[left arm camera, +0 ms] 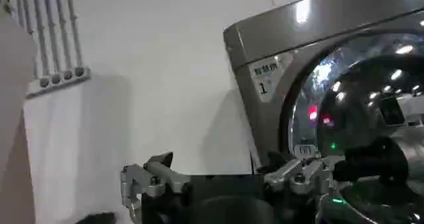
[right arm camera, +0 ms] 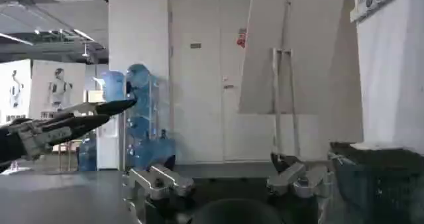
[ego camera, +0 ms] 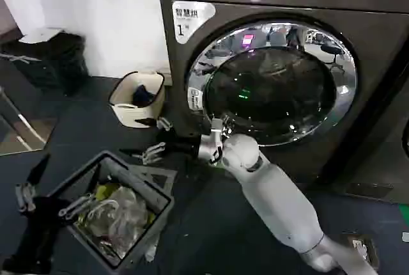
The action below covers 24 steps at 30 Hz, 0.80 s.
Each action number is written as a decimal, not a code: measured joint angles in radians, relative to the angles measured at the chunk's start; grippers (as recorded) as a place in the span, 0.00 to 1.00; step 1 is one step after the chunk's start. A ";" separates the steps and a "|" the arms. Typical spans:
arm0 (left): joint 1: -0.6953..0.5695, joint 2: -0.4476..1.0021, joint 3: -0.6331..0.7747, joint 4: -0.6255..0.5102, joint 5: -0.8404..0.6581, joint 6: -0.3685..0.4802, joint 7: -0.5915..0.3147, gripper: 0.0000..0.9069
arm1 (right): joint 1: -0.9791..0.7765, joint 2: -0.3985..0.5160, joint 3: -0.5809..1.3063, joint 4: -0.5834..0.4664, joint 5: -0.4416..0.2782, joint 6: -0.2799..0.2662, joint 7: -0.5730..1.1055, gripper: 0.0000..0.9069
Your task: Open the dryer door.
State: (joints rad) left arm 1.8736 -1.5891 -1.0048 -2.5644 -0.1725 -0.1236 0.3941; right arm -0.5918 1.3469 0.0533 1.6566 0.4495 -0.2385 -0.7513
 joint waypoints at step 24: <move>-0.007 0.009 0.064 0.006 0.075 0.076 0.014 1.00 | -0.073 -0.073 0.202 -0.071 -0.195 0.097 0.106 1.00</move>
State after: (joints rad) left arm 1.8664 -1.5798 -0.9405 -2.5585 -0.0971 -0.0474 0.4078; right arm -0.6643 1.2738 0.2551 1.5860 0.2540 -0.1419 -0.6451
